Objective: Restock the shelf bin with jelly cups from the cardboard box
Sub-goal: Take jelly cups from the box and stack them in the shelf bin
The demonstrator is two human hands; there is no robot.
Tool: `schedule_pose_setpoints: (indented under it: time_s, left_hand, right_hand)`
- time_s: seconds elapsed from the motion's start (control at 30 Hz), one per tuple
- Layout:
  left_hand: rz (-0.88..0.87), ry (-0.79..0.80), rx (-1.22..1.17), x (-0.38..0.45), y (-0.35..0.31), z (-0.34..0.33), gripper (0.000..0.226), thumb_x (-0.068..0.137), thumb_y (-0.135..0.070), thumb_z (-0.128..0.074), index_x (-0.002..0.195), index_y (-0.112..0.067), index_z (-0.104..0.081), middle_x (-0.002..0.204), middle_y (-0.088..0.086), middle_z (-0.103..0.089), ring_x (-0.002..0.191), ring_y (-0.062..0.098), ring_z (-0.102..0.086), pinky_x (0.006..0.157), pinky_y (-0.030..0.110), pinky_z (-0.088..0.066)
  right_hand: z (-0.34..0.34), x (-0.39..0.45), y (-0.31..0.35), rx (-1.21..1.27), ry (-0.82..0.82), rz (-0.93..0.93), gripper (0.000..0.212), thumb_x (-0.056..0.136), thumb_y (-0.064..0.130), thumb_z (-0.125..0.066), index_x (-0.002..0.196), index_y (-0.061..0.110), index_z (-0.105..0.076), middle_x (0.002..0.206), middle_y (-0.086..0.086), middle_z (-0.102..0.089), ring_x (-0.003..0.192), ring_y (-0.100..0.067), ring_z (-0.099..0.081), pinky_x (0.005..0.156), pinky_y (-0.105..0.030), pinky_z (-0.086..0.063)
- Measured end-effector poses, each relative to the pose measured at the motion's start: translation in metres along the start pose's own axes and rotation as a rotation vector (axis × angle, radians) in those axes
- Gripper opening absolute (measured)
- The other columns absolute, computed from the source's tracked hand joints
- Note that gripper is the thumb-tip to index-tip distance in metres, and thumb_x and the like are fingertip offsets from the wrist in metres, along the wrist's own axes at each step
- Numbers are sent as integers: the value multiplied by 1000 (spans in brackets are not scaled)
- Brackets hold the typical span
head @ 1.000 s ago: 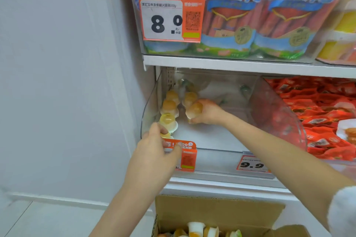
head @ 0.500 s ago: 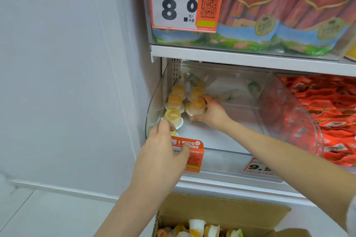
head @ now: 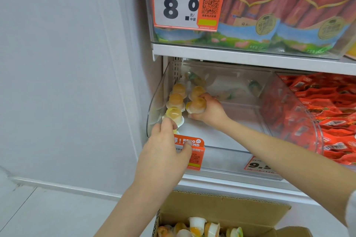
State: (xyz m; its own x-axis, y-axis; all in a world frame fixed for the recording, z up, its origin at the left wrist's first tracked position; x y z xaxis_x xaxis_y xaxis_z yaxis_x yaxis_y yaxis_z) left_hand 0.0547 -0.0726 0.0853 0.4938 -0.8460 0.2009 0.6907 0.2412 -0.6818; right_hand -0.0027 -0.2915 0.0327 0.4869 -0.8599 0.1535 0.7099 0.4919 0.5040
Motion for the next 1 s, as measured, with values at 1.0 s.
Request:
schedule_pose_setpoints:
  time_s: [1.0]
  left_hand:
    - [1, 24, 47, 0, -1, -1, 30, 91, -38, -55, 112, -27, -37, 108, -7, -45, 91, 11, -55, 77, 28, -53]
  right_hand:
    - [-1, -1, -9, 211, -78, 27, 59, 70, 23, -81, 118, 11, -49, 108, -9, -63, 95, -25, -59, 75, -28, -46]
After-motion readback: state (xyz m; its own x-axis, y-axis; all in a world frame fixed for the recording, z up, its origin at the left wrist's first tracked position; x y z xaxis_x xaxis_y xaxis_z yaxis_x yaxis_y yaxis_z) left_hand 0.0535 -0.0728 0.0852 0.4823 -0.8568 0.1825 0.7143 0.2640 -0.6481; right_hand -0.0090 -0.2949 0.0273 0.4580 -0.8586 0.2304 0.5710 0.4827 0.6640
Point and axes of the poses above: each hand's wrist, its own x-axis towards the middle knuckle, its own z-axis out of the back of the hand, y = z × x, the point moved 1 cm from there along x, towards the middle knuckle
